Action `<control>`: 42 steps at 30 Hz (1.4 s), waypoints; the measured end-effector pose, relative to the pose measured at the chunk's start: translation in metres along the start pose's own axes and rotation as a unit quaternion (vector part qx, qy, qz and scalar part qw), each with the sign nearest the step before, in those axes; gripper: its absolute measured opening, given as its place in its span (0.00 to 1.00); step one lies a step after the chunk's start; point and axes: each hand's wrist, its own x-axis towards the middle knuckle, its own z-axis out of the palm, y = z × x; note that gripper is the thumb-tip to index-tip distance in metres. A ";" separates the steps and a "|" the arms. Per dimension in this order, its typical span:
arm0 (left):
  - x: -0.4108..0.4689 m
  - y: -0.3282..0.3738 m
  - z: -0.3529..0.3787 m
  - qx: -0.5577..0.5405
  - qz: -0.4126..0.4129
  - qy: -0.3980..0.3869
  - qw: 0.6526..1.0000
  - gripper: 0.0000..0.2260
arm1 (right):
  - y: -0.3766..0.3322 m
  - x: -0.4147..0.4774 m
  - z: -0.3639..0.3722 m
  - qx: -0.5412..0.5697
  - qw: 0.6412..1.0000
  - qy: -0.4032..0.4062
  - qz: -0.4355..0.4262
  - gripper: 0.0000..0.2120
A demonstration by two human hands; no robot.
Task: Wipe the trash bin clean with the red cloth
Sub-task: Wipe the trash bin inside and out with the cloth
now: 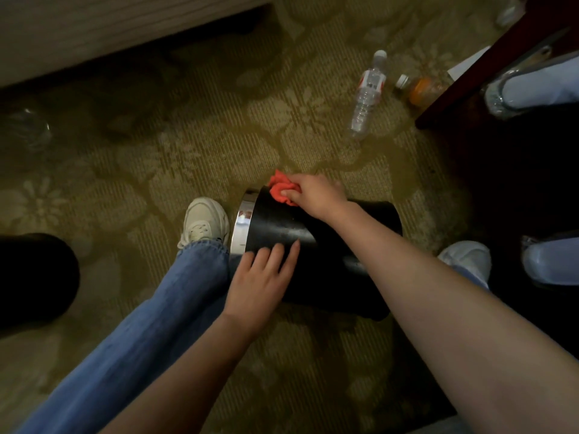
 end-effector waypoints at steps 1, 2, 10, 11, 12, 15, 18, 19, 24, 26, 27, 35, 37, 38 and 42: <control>-0.003 0.002 0.001 -0.006 -0.004 0.005 1.000 0.25 | 0.000 0.000 0.000 0.000 1.000 0.000 -0.002 0.19; -0.006 0.003 0.001 -0.010 -0.006 0.005 1.000 0.24 | 0.000 0.000 0.000 0.000 1.000 0.000 -0.003 0.19; -0.028 0.011 0.010 -0.028 -0.024 -0.034 0.999 0.24 | -0.005 -0.014 0.004 -0.032 0.995 0.043 -0.086 0.19; -0.030 0.013 0.013 -0.034 -0.028 -0.036 0.998 0.25 | -0.008 -0.018 0.005 -0.046 0.992 0.052 -0.107 0.19; -0.032 0.016 0.014 -0.044 -0.032 -0.039 0.998 0.26 | -0.011 -0.023 0.006 -0.057 0.989 0.056 -0.127 0.19; -0.033 0.020 0.016 -0.076 -0.046 -0.061 0.994 0.27 | -0.021 -0.037 0.010 -0.090 0.976 0.057 -0.192 0.18; -0.031 0.019 0.019 -0.104 -0.061 -0.075 0.990 0.30 | -0.030 -0.048 0.020 -0.137 0.958 0.057 -0.247 0.19; -0.031 0.019 0.017 -0.104 -0.066 -0.086 0.989 0.33 | -0.032 -0.051 0.021 -0.146 0.954 0.059 -0.254 0.20; -0.028 0.019 0.011 -0.051 -0.062 -0.115 0.990 0.34 | -0.031 -0.055 0.025 -0.137 0.952 0.076 -0.264 0.19; -0.027 0.019 0.012 -0.074 -0.065 -0.105 0.990 0.37 | -0.016 -0.056 0.023 -0.123 0.953 0.074 -0.267 0.17; -0.027 0.017 0.014 -0.071 -0.062 -0.097 0.991 0.37 | -0.005 -0.059 0.022 -0.115 0.954 0.079 -0.266 0.17; -0.033 0.013 0.014 -0.049 -0.046 -0.073 0.995 0.40 | 0.090 -0.081 -0.031 -0.126 0.982 0.062 -0.124 0.15; -0.030 0.011 0.013 -0.042 -0.047 -0.054 0.997 0.40 | 0.089 -0.078 -0.035 -0.138 0.986 0.043 -0.087 0.16; -0.029 0.011 0.012 -0.046 -0.048 -0.053 0.996 0.40 | 0.083 -0.076 -0.034 -0.135 0.986 0.044 -0.085 0.17; -0.027 0.010 0.011 -0.048 -0.047 -0.052 0.996 0.40 | 0.049 -0.064 -0.017 -0.145 0.978 0.069 -0.133 0.16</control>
